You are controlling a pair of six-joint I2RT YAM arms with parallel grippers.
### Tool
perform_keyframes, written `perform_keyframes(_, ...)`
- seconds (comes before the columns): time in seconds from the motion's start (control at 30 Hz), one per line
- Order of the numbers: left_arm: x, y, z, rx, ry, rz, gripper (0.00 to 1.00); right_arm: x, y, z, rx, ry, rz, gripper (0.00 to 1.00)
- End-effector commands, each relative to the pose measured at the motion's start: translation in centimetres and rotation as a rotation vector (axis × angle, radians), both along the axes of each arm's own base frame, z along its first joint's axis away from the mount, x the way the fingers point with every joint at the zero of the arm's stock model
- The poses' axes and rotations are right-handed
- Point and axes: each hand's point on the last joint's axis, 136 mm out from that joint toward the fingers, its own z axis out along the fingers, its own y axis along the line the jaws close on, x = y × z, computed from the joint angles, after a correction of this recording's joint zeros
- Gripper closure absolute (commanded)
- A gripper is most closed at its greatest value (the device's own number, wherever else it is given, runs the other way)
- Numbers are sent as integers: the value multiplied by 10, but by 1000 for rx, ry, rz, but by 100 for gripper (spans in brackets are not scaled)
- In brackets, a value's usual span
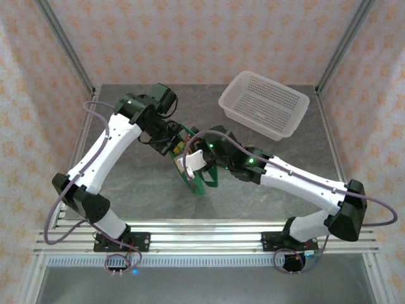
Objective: Wrap the cables
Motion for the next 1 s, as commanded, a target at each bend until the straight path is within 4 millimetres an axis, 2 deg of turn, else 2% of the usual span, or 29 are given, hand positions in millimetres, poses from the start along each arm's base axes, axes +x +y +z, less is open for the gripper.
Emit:
perform_keyframes(0.0, 99, 32, 63, 0, -427, 225, 100, -89, -42, -114, -519, 209, 276, 100)
perform_keyframes(0.1, 101, 33, 64, 9, -460, 209, 100, -81, -53, -127, -629, 139, 260, 98)
perform_keyframes(0.2, 102, 35, 61, 29, -469, 190, 100, -79, -56, -130, -615, 127, 257, 79)
perform_keyframes(0.3, 103, 36, 54, 47, -461, 180, 100, -79, -52, -122, -559, 130, 242, 70)
perform_keyframes(0.5, 108, 40, 52, 100, -477, 155, 100, -89, -29, -75, -263, 190, 220, 56)
perform_keyframes(0.6, 110, 41, 52, 108, -489, 151, 100, -91, -23, -55, -144, 234, 178, 40)
perform_keyframes(0.8, 113, 43, 52, 136, -506, 127, 100, -89, -19, -19, 173, 446, 33, 32)
perform_keyframes(0.83, 113, 43, 50, 144, -502, 122, 100, -86, -18, -9, 268, 509, -23, 22)
perform_keyframes(0.87, 113, 44, 50, 149, -505, 118, 100, -82, -18, -3, 342, 566, -71, 1)
perform_keyframes(0.97, 113, 45, 55, 198, -532, 90, 100, -72, -19, 18, 573, 765, -208, 1)
